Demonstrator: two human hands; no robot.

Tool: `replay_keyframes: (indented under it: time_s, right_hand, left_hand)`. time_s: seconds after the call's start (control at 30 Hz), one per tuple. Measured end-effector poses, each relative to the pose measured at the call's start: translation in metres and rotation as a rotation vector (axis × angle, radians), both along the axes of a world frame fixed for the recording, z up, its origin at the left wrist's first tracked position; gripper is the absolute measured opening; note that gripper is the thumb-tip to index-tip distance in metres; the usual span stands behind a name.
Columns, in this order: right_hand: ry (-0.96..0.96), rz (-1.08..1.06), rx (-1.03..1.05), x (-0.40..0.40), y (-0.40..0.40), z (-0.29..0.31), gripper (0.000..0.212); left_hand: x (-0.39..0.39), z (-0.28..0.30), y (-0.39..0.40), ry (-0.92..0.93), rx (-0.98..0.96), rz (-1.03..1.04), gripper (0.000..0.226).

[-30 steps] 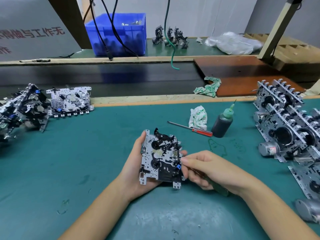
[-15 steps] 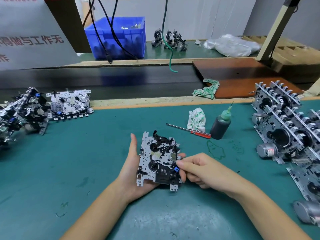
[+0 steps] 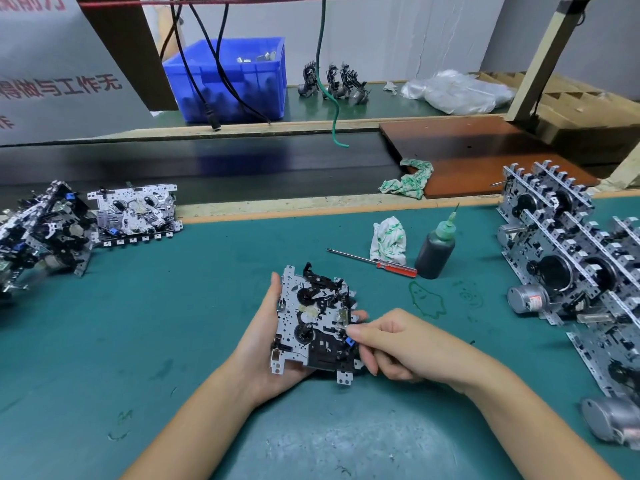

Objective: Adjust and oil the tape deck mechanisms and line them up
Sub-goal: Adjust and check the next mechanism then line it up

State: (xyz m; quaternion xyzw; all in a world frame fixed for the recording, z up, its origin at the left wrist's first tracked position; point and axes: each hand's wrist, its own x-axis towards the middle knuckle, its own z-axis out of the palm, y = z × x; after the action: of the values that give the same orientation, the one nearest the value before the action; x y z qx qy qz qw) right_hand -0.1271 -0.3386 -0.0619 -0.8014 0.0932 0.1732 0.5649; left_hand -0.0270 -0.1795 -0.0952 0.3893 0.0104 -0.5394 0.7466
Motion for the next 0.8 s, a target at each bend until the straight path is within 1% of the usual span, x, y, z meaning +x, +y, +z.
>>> replay_keyframes:
  time_s: [0.17,0.27,0.43,0.6,0.8]
  right_hand:
    - [0.08,0.077,0.028,0.002,-0.003,0.0,0.058]
    - [0.108,0.125,-0.005,0.003,-0.005,0.002,0.06]
    - [0.078,0.112,-0.016,0.006,-0.008,-0.004,0.062]
    - [0.053,0.115,-0.054,0.006,-0.009,-0.007,0.062]
    - [0.028,0.154,-0.096,0.004,-0.01,-0.004,0.064]
  left_hand:
    - [0.0,0.004,0.0,0.015,0.032,0.01,0.084]
    - [0.001,0.005,0.0,0.016,0.058,0.013,0.081]
    - [0.002,0.005,-0.002,0.024,0.089,0.045,0.074]
    - [0.002,0.006,-0.002,0.014,0.105,0.055,0.073]
    - [-0.003,0.011,-0.005,0.012,0.063,0.056,0.073]
